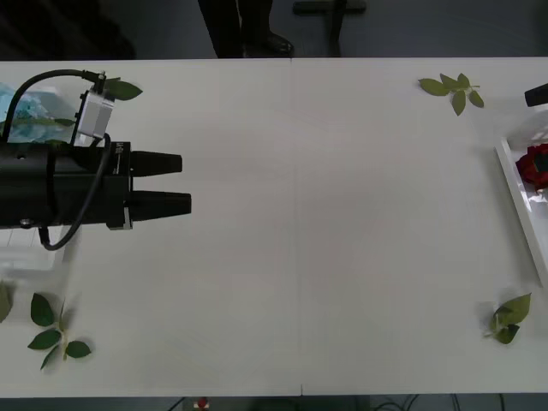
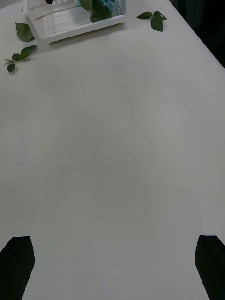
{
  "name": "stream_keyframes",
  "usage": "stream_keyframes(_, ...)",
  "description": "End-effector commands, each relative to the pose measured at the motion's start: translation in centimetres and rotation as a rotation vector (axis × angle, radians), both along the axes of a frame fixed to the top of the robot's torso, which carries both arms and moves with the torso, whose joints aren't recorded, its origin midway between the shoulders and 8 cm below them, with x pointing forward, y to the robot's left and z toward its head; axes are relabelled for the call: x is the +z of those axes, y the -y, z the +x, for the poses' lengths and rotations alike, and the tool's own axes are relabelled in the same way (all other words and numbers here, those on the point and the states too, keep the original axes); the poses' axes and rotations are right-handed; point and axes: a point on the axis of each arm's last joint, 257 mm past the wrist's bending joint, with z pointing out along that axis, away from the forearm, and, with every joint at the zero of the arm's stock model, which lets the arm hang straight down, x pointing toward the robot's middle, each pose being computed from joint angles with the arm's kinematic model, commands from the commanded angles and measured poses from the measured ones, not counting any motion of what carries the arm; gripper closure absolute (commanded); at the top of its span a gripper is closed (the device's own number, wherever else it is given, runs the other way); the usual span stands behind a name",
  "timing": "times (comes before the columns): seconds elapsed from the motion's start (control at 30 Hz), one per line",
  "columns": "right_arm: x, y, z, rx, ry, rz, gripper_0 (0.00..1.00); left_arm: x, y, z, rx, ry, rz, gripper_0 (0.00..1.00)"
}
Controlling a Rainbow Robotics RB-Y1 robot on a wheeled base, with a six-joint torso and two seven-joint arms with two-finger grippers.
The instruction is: Place the red flowers into the right box and the blue flowers into the left box. If a person shows an open palm, hand one flower to the person first, then continue sorting.
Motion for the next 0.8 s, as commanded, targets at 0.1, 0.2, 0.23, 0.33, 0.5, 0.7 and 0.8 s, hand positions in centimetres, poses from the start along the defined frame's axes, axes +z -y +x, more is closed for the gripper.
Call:
stream_keyframes(0.1,0.2,0.9,-0.3,0.005,0.018,-0.044,0.00,3.0,1.6,0.4,-0.020,0.061,-0.027,0.00)
stream_keyframes(0.2,0.2,0.9,-0.3,0.005,0.018,-0.044,0.00,3.7,1.9,0.6,-0.027,0.077,-0.027,0.00)
stream_keyframes(0.23,0.2,0.9,-0.3,0.005,0.018,-0.044,0.00,3.8,1.9,0.6,-0.028,0.080,-0.027,0.00)
stream_keyframes(0.33,0.2,0.9,-0.3,0.005,0.018,-0.044,0.00,4.1,1.7,0.8,-0.028,0.091,-0.013,0.00)
stream_keyframes(0.5,0.2,0.9,-0.3,0.005,0.018,-0.044,0.00,4.1,0.9,1.4,-0.020,0.126,0.045,0.00)
stream_keyframes(0.7,0.2,0.9,-0.3,0.005,0.018,-0.044,0.00,5.5,0.5,1.8,-0.020,0.168,0.071,0.00)
stream_keyframes(0.8,0.2,0.9,-0.3,0.005,0.018,-0.044,0.00,5.6,0.6,1.7,-0.024,0.168,0.069,0.00)
